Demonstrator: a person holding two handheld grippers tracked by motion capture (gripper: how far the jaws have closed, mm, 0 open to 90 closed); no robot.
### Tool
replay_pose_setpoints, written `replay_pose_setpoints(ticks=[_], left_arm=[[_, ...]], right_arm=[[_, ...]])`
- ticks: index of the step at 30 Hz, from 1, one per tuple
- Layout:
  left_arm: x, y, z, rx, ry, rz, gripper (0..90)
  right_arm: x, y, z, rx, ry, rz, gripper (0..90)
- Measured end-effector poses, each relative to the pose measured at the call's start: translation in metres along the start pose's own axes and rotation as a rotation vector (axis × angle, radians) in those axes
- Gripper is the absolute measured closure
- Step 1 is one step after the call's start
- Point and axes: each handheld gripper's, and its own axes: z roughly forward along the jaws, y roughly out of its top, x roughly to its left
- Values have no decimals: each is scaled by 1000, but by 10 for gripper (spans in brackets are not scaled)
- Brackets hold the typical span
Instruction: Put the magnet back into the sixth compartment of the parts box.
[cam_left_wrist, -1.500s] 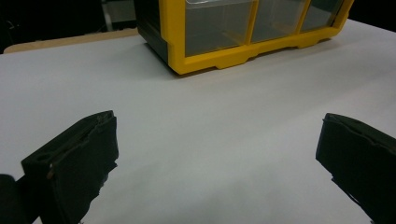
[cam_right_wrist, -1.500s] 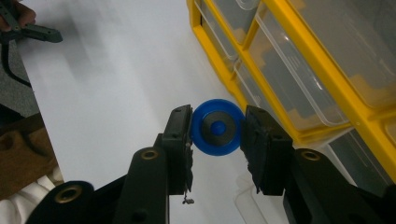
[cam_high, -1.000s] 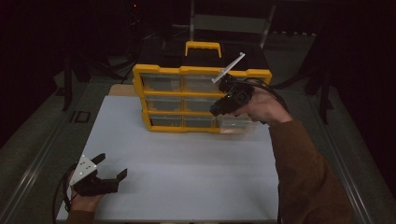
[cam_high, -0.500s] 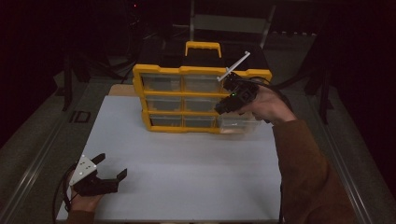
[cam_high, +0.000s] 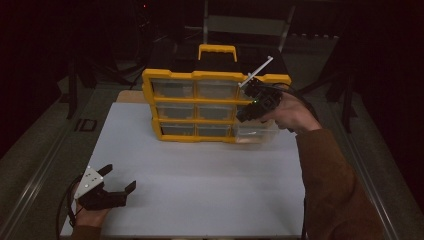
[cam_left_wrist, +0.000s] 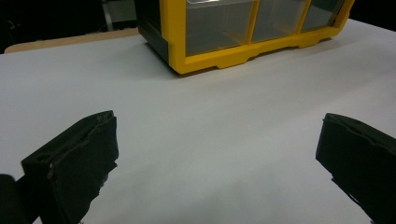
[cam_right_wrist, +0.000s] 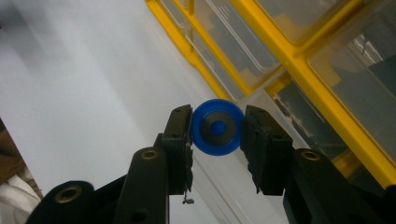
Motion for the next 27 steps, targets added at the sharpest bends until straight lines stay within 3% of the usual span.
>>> replay_pose_setpoints(ticks=[27], left_arm=[[0, 0, 1, 3, 0, 0, 0]], right_arm=[[-19, -17, 0, 53, -59, 53, 628]])
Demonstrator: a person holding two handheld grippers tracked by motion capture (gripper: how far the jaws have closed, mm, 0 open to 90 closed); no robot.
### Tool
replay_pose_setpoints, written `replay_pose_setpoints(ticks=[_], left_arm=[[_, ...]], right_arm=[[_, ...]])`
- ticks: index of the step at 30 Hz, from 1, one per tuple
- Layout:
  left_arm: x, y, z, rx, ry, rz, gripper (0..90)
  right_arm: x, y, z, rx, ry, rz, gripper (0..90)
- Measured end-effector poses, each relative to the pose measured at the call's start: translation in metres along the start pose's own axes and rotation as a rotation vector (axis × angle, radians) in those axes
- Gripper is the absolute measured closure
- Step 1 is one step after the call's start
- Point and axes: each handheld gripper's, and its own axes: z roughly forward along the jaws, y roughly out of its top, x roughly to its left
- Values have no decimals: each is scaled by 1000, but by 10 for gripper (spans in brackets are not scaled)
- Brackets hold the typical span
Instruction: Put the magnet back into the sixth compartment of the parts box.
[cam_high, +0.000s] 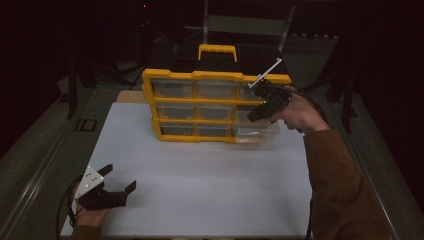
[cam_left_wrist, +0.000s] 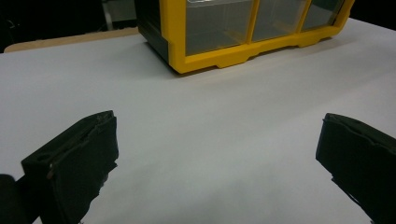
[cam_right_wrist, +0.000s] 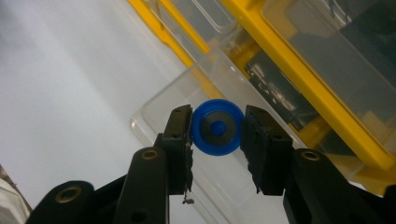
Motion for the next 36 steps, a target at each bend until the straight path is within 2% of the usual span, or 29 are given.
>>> replay_pose_setpoints(ticks=[16, 27, 31, 36], left_arm=[[0, 0, 1, 8, 0, 3, 0], [0, 0, 0, 7, 0, 3, 0], [0, 0, 0, 6, 0, 2, 0], [0, 0, 0, 6, 0, 2, 0]], right_arm=[[-7, -8, 9, 61, -38, 17, 627], [-11, -11, 10, 55, -42, 32, 613], [-11, -12, 7, 21, -42, 46, 433], [-9, -13, 6, 10, -47, 37, 292]])
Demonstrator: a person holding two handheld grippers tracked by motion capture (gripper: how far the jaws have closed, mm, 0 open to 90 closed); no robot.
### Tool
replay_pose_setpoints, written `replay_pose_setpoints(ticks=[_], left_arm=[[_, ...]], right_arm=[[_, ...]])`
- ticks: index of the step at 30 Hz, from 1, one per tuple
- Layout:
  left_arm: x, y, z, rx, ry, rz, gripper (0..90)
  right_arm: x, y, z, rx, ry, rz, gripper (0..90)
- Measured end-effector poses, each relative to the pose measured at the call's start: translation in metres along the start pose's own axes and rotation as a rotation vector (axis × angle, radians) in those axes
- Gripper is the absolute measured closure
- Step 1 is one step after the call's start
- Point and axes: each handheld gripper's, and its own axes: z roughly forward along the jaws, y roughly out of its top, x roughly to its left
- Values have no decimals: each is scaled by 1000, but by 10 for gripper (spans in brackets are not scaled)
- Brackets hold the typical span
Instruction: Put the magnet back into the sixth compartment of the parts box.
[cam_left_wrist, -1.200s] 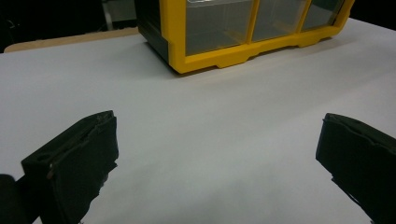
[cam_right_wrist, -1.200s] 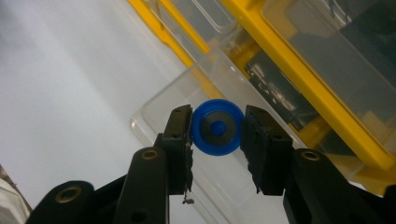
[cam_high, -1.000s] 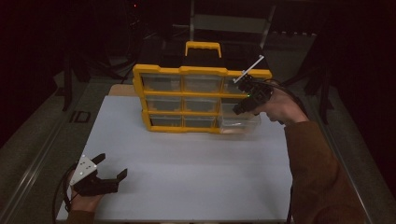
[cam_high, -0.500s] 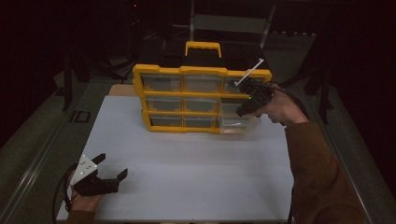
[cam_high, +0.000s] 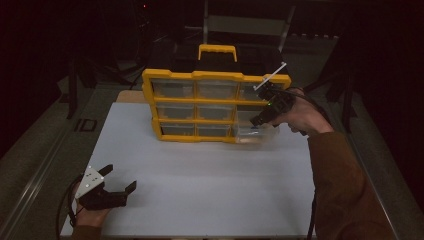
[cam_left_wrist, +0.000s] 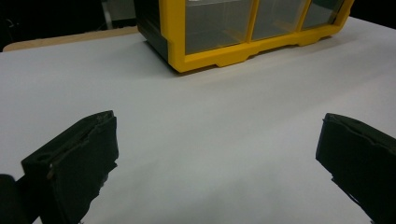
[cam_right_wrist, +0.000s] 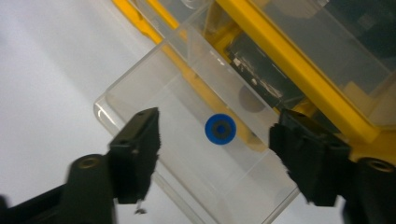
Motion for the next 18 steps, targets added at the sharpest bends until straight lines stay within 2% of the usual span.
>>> replay_pose_setpoints(ticks=[5, 18], left_arm=[[0, 0, 0, -1, 1, 0, 0], [0, 0, -2, -8, 3, -6, 0]], right_arm=[[2, -1, -1, -6, 1, 2, 249], [2, -7, -1, -27, 22, 5, 227]])
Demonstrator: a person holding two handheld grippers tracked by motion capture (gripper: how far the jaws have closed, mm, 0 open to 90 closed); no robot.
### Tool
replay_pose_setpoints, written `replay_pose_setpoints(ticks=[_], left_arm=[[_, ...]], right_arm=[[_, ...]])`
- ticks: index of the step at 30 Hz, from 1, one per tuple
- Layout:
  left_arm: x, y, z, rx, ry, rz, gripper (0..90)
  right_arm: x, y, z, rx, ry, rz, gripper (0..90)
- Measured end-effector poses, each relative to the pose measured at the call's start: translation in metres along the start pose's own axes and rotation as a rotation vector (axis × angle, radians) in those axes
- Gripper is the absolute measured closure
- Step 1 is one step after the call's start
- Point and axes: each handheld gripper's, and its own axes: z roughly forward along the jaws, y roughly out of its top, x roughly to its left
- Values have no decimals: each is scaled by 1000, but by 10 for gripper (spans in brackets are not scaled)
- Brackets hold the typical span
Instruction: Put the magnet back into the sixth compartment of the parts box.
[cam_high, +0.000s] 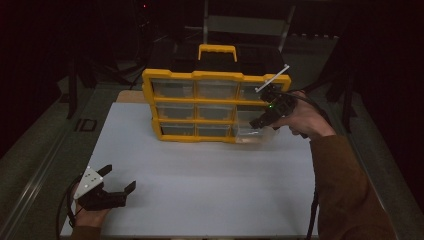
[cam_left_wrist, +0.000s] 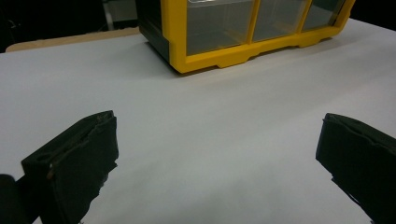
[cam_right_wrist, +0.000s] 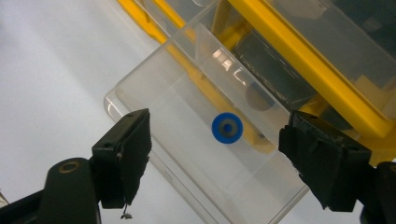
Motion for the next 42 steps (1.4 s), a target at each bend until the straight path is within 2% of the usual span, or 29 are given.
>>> replay_pose_setpoints(ticks=[8, 27, 42], left_arm=[[0, 0, 1, 0, 0, 2, 0], [0, 0, 2, 8, -1, 4, 0], [0, 0, 2, 9, -2, 4, 0]], right_arm=[[2, -5, -1, -16, 15, -6, 228], [7, -15, -8, -37, 15, -31, 243], [23, -18, -12, -67, 18, -79, 247]])
